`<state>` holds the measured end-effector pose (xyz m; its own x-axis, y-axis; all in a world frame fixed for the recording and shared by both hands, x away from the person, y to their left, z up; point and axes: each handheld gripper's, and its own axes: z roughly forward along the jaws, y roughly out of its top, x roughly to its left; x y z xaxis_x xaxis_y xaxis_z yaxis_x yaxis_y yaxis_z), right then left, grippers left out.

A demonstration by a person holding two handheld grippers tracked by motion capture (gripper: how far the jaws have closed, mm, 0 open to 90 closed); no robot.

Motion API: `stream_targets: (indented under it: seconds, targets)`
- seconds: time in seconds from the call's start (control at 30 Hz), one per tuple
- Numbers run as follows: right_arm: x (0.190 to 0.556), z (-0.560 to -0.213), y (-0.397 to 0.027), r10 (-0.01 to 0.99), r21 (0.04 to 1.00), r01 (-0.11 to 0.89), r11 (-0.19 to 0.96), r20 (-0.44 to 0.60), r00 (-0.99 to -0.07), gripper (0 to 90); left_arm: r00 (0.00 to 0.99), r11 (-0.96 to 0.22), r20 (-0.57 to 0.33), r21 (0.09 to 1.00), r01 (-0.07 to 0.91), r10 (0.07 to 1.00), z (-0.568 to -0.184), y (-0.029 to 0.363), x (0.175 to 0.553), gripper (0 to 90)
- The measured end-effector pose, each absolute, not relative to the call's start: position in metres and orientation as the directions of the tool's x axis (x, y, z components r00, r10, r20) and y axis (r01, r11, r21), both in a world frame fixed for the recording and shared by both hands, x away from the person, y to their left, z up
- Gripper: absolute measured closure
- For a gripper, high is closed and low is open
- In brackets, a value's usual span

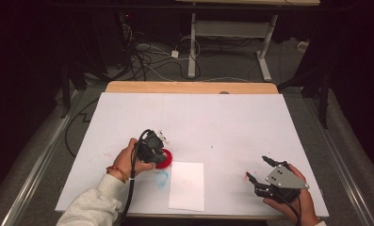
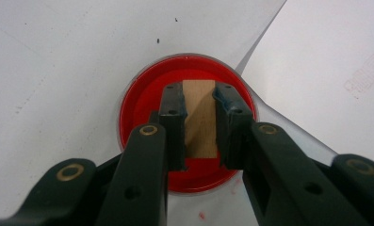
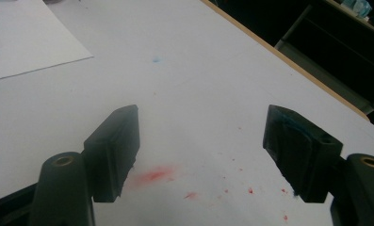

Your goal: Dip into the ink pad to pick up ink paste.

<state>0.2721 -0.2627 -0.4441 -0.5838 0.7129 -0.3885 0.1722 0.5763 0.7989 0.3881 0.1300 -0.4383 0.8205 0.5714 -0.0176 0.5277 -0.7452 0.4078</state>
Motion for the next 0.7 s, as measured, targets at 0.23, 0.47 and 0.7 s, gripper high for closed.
stream_targets:
  seconds: [0.23, 0.47, 0.7]
  targets:
    - [0.2722, -0.4436, -0.2640, 0.715, 0.800, 0.171, 0.575, -0.388, -0.582, 28.1, 0.820, -0.749, 0.004, 0.410, 0.520, 0.572, -0.4388, 0.1285, 0.3853, 73.7]
    - [0.2718, -0.4433, -0.2631, 0.713, 0.798, 0.170, 0.579, -0.393, -0.581, 28.0, 0.814, -0.750, 0.033, 0.413, 0.517, 0.579, -0.4397, 0.1258, 0.3814, 73.6]
    - [0.2717, -0.4431, -0.2627, 0.711, 0.794, 0.169, 0.583, -0.399, -0.579, 28.1, 0.815, -0.741, 0.011, 0.423, 0.522, 0.580, -0.4403, 0.1292, 0.3828, 73.6]
